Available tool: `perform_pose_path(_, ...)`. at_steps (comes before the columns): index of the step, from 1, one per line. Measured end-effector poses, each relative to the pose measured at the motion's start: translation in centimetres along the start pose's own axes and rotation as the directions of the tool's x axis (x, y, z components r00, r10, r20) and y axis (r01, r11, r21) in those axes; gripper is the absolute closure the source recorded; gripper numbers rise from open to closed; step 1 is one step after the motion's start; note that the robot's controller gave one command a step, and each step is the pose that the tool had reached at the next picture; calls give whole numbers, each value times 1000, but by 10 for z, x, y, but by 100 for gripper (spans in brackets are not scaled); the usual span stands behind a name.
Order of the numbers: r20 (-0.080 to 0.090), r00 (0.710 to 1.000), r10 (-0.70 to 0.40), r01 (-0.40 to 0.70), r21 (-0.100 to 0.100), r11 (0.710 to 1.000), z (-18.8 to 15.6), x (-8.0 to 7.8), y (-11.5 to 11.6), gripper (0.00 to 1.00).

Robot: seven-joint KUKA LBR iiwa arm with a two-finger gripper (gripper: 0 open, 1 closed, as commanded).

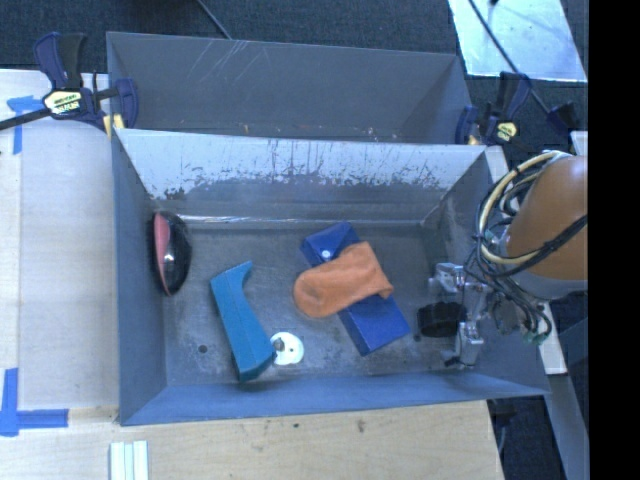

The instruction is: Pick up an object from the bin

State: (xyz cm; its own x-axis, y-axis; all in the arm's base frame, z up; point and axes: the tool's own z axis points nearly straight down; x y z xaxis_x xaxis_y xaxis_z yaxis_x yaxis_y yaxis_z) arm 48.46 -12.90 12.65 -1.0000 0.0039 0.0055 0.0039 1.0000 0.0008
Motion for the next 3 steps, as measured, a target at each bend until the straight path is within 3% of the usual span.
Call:
perform_pose_path(1,8,1000,-4,4,2,1000,-4,-2,0,0)
perform_pose_path(2,9,994,110,-110,0,994,52,-3,-25,0)
perform_pose_path(3,9,982,-189,189,4,982,57,-15,-28,0)
